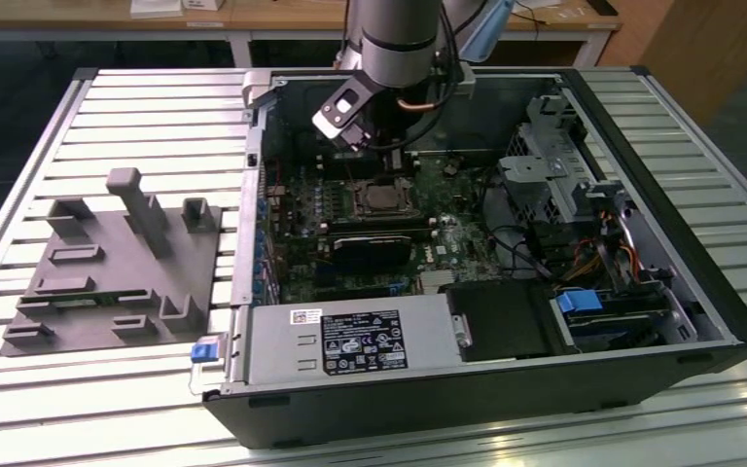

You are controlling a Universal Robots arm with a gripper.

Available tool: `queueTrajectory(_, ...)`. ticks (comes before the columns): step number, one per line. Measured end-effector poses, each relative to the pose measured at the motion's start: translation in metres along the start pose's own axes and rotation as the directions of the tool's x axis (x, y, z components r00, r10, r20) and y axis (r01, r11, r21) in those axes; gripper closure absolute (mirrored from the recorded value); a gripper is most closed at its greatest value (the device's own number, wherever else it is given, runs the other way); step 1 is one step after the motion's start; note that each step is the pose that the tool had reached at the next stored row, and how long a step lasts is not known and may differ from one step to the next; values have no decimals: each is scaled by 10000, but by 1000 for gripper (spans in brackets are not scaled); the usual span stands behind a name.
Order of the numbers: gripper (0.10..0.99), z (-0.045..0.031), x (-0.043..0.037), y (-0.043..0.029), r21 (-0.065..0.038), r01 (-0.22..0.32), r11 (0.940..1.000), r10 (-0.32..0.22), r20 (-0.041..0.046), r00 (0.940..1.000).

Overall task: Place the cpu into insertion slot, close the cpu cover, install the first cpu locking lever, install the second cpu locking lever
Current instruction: 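Install the first cpu locking lever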

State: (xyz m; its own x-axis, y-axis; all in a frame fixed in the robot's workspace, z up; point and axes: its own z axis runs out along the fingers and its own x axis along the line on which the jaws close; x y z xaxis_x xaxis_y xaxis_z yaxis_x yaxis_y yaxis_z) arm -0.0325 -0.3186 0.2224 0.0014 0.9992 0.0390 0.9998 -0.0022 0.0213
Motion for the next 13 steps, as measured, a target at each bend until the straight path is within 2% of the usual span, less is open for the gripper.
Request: queueTrajectory(13, 980, -206, 8, 4, 0, 0, 10000, 0, 0, 10000)
